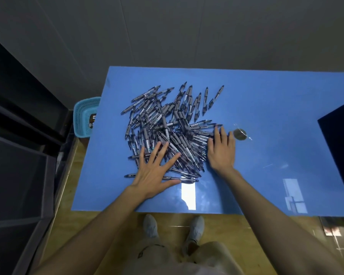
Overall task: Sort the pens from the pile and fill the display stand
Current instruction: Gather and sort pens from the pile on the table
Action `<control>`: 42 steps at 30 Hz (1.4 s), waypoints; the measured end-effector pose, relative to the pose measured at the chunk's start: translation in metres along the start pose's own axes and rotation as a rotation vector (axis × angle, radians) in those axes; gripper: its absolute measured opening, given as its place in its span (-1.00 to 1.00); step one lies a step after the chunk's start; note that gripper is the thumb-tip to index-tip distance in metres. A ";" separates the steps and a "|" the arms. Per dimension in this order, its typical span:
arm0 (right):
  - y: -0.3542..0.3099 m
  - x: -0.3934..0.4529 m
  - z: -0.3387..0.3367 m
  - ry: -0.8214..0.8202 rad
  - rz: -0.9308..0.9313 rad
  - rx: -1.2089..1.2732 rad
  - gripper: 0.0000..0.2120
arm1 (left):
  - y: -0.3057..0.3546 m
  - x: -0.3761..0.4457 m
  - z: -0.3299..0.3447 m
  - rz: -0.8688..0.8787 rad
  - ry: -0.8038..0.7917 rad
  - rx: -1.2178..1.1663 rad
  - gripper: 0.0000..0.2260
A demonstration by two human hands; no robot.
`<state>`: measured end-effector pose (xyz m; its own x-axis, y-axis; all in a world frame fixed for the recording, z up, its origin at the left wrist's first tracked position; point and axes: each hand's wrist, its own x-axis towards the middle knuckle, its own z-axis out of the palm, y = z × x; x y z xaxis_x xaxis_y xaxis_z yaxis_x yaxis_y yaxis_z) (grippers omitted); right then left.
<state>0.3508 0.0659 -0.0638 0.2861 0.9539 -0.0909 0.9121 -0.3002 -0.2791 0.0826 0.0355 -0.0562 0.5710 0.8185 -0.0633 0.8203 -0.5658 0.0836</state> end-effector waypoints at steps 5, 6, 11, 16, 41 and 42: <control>-0.027 -0.016 0.007 -0.015 -0.003 0.050 -0.36 | -0.013 0.003 -0.004 -0.076 0.023 -0.030 -0.30; -0.035 -0.021 0.009 -0.016 -0.023 0.049 -0.37 | -0.018 0.004 -0.006 -0.106 0.031 -0.044 -0.31; -0.054 -0.032 0.015 -0.038 -0.043 0.045 -0.46 | -0.031 0.011 -0.009 -0.136 0.013 -0.010 -0.29; -0.040 -0.016 0.004 0.153 -0.054 0.226 -0.54 | -0.025 0.007 -0.008 -0.131 0.025 -0.053 -0.19; -0.061 0.204 -0.033 0.018 -0.005 0.304 -0.59 | -0.047 -0.001 -0.005 -0.393 -0.022 -0.161 0.00; -0.063 0.207 -0.036 0.045 0.039 0.333 -0.62 | -0.047 -0.001 -0.006 -0.395 -0.020 -0.157 0.00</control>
<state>0.3629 0.2820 -0.0311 0.3382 0.9386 -0.0676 0.7563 -0.3139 -0.5741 0.0434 0.0618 -0.0539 0.2161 0.9663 -0.1400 0.9620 -0.1862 0.1997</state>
